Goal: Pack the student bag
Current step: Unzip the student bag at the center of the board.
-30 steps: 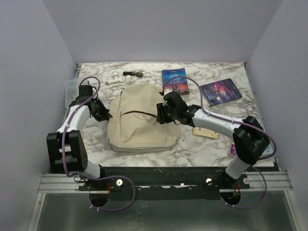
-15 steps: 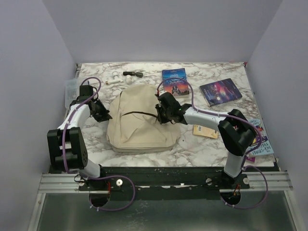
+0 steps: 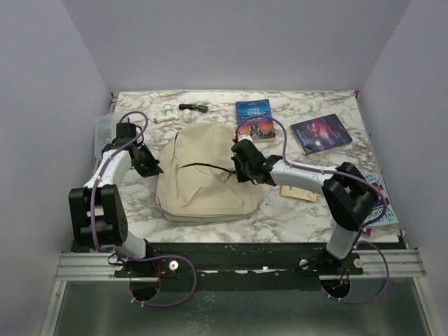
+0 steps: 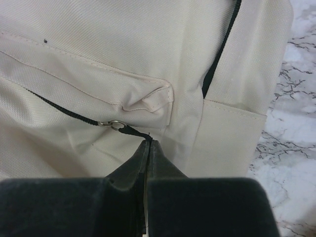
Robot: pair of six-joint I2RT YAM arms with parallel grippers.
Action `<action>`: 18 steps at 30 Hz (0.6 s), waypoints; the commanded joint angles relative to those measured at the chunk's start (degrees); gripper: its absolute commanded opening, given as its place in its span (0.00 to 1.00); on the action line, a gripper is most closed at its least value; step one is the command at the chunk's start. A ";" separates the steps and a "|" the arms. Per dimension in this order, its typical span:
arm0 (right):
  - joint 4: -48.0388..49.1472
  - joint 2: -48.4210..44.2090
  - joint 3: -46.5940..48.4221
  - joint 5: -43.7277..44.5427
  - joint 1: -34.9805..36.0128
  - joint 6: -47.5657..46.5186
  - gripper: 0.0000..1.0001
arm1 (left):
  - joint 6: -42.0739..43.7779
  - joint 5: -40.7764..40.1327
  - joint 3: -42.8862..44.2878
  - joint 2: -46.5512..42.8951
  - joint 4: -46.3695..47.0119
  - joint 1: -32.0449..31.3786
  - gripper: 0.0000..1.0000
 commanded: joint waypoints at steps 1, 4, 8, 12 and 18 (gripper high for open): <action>-5.94 0.87 -1.07 6.63 -0.47 1.74 0.01 | 1.21 -2.30 1.98 0.19 0.18 -0.07 0.00; -6.70 2.57 -0.63 6.87 -1.32 2.30 0.01 | 1.40 -2.77 2.10 -0.25 0.22 -0.06 0.00; -6.29 2.32 -0.56 5.84 -2.12 3.45 0.01 | 1.80 -2.81 1.97 -0.37 0.09 -0.04 0.00; -0.81 -1.39 -2.12 -5.96 -2.17 0.90 0.01 | 3.24 1.78 2.53 -1.07 0.00 -0.22 0.00; 1.42 -2.61 -0.25 -15.78 -2.17 -0.99 0.02 | 4.64 -3.40 0.12 -9.47 0.22 -7.22 0.65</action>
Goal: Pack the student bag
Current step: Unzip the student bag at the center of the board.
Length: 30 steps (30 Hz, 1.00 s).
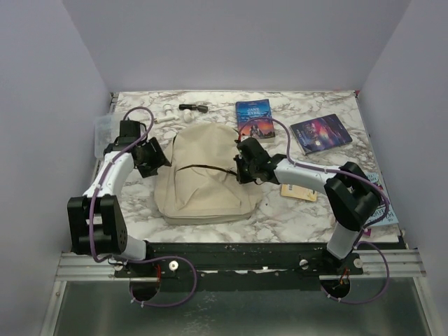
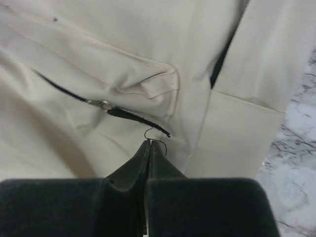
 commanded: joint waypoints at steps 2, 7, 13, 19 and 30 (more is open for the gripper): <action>1.12 -2.48 1.70 -8.22 0.02 -3.74 0.14 | 1.97 -5.19 -1.20 -10.13 0.03 -9.67 0.75; 2.09 -4.01 0.40 -5.57 -0.07 -7.19 0.41 | -0.25 -1.35 -2.21 -11.17 0.25 -17.76 0.76; 5.53 -1.68 0.97 -5.66 -0.05 -9.33 0.47 | -6.62 0.08 -4.84 -5.55 6.74 -25.81 0.72; 8.39 1.36 1.54 -7.09 -0.07 -11.76 0.47 | -10.51 0.49 -10.55 -2.33 14.23 -26.83 0.56; 7.10 3.51 2.94 -9.95 0.15 -9.36 0.05 | -13.88 -1.26 -18.38 -0.74 21.63 -26.82 0.12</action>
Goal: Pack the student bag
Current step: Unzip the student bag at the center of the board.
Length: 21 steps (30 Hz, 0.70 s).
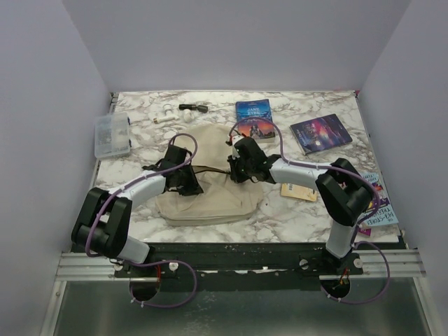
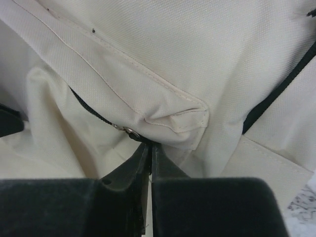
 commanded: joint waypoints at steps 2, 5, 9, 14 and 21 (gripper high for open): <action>-1.07 -0.75 2.18 -3.38 0.17 1.68 0.01 | -2.24 -1.55 -3.31 0.54 4.17 -0.39 0.00; -4.24 0.05 4.45 -8.37 0.51 3.87 0.01 | -2.97 -2.80 -4.99 -0.28 5.46 -0.39 0.00; -5.25 0.28 7.20 -12.11 3.20 7.14 0.01 | -4.44 -1.90 -6.38 -0.43 8.24 -0.39 0.00; -0.24 1.48 9.47 -19.63 4.02 14.93 0.01 | -7.28 -2.15 -8.81 -0.69 12.14 -0.37 0.00; 1.15 6.94 14.76 -25.98 4.02 21.19 0.01 | -8.72 -1.62 -10.50 -1.09 14.21 -0.38 0.00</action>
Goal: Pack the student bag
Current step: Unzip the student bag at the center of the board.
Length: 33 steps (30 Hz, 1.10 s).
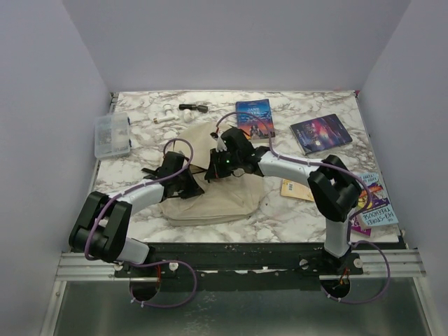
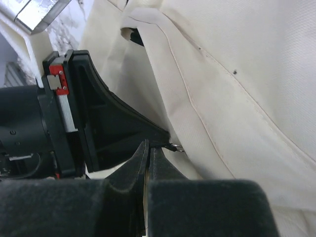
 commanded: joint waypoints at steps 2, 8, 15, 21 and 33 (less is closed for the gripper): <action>3.21 3.81 3.16 -8.93 1.00 6.56 0.01 | -1.54 -1.39 -3.20 -0.53 2.50 -0.43 0.00; 0.38 2.33 2.90 -5.51 0.83 4.92 0.01 | -1.40 -2.35 -3.89 -2.06 2.54 -0.42 0.00; -8.89 -6.24 -8.05 0.65 -8.13 -1.26 0.01 | -1.64 -5.86 -4.14 -2.87 -0.70 1.09 0.00; -11.81 -9.91 -14.91 5.64 -12.89 -7.12 0.01 | 1.51 -7.10 -1.72 -3.84 -3.40 1.68 0.00; -10.20 -12.24 -12.73 2.20 -12.71 -9.55 0.29 | 11.53 -13.69 9.83 -6.98 -17.53 1.63 0.00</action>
